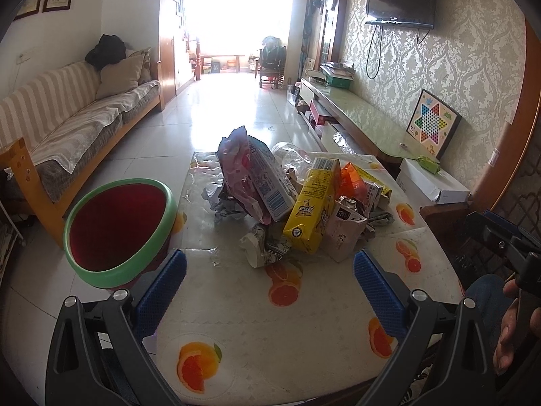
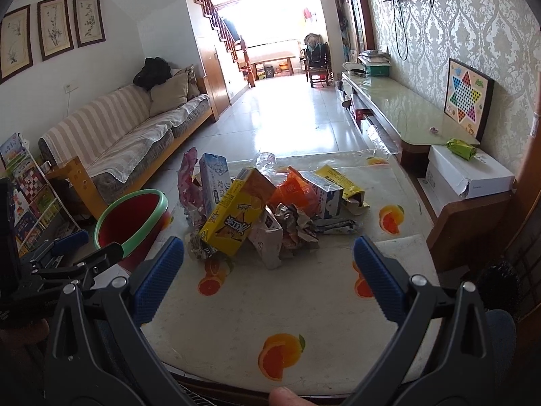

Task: Collect trash
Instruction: 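Reach the left tool to the yellow juice carton and close on it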

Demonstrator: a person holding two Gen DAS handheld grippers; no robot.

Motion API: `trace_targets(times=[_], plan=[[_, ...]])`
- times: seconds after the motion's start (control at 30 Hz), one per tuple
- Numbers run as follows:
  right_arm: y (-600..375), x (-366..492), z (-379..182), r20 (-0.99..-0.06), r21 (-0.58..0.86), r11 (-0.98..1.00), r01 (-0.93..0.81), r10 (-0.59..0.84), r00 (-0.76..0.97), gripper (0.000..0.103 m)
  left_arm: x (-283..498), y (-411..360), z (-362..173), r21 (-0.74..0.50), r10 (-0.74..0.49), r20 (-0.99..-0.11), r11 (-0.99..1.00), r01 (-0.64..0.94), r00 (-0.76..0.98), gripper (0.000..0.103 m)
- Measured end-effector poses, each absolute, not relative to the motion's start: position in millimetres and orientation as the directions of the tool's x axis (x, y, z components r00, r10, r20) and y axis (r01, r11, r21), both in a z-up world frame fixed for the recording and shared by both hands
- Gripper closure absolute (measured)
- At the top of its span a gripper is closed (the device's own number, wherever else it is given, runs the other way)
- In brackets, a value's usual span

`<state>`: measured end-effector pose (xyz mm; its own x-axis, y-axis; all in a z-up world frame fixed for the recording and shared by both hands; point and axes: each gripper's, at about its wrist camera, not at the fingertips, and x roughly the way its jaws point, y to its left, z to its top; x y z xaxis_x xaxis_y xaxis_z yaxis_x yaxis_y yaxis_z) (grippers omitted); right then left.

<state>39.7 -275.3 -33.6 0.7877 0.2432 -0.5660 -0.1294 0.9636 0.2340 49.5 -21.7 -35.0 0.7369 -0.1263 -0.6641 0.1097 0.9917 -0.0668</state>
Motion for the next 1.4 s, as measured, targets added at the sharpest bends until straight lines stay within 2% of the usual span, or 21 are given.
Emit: trace_targets(times=[0.23, 0.37, 0.57, 0.67, 0.77, 0.8, 0.83, 0.97, 1.03, 1.2, 1.4], plan=[[-309, 44, -53, -0.576, 0.286, 0.957, -0.058, 0.22, 0.788, 0.004, 122, -66, -57, -0.053, -0.222, -0.73, 0.961, 0.27, 0.646, 0.008], [-321, 43, -59, -0.582, 0.288, 0.957, -0.029, 0.199, 0.789, 0.004, 164, -87, -84, -0.014, -0.198, -0.788, 0.952, 0.304, 0.583, 0.008], [-342, 43, -67, -0.589, 0.306, 0.952, 0.019, 0.173, 0.789, 0.004, 197, -96, -119, -0.033, -0.174, -0.863, 0.956, 0.291, 0.475, 0.009], [-352, 45, -72, -0.597, 0.319, 0.947, 0.043, 0.165, 0.785, 0.004, 202, -99, -127, -0.024, -0.157, -0.876, 0.958, 0.286, 0.455, 0.025], [-358, 48, -78, -0.606, 0.331, 0.942, 0.057, 0.166, 0.778, 0.004, 206, -95, -132, -0.049, -0.161, -0.888, 0.965, 0.259, 0.432, 0.031], [-358, 49, -80, -0.609, 0.334, 0.941, 0.059, 0.168, 0.775, 0.004, 209, -93, -134, -0.05, -0.157, -0.89, 0.967, 0.25, 0.428, 0.043], [-358, 50, -82, -0.612, 0.336, 0.94, 0.059, 0.171, 0.772, 0.004, 208, -92, -135, -0.054, -0.158, -0.892, 0.967, 0.247, 0.423, 0.047], [-352, 51, -84, -0.621, 0.323, 0.945, 0.044, 0.177, 0.764, 0.004, 205, -88, -135, -0.08, -0.184, -0.89, 0.964, 0.253, 0.417, 0.053], [-348, 52, -85, -0.628, 0.315, 0.948, 0.037, 0.179, 0.757, 0.004, 201, -87, -132, -0.085, -0.193, -0.887, 0.961, 0.263, 0.42, 0.063], [-339, 52, -86, -0.638, 0.295, 0.955, 0.018, 0.182, 0.748, 0.004, 184, -84, -116, -0.11, -0.23, -0.864, 0.954, 0.278, 0.448, 0.068], [-320, 59, -82, -0.64, 0.258, 0.965, -0.042, 0.203, 0.741, 0.004, 154, -70, -90, -0.147, -0.273, -0.822, 0.95, 0.276, 0.499, 0.069]])
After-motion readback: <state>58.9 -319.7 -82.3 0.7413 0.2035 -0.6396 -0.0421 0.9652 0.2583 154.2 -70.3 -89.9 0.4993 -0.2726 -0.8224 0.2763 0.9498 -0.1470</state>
